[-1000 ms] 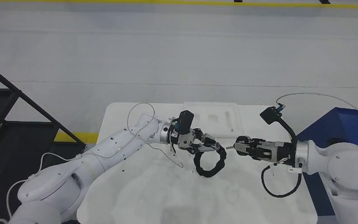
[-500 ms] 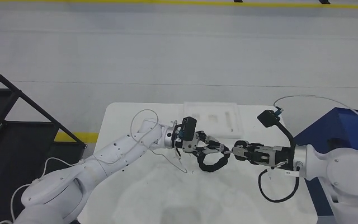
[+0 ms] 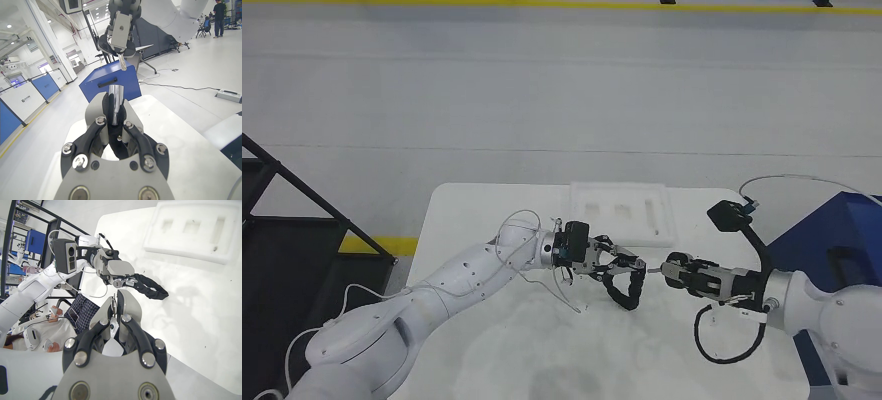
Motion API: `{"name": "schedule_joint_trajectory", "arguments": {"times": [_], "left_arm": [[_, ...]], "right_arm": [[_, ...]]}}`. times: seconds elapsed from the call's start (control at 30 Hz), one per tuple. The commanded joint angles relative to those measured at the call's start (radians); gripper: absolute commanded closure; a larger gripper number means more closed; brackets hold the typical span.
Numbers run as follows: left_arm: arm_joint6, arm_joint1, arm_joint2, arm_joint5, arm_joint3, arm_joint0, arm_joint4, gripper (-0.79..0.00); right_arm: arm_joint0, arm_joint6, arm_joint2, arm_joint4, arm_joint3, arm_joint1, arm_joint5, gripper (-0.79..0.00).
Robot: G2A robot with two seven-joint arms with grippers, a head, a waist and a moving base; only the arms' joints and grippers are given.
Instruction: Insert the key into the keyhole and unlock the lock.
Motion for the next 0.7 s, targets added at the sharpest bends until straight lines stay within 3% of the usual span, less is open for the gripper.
{"name": "schedule_joint_trajectory", "arguments": {"times": [0.0,0.67], "left_arm": [[0.0,-0.008,-0.002,0.006,0.009,0.001,0.006,0.0],[0.018,-0.06,-0.033,-0.009,0.065,0.016,0.039,0.0]], "right_arm": [[-0.003,-0.026,-0.01,-0.01,0.0,-0.001,0.013,0.0],[-0.001,-0.093,-0.056,-0.03,0.019,0.001,0.064,0.0]]}}
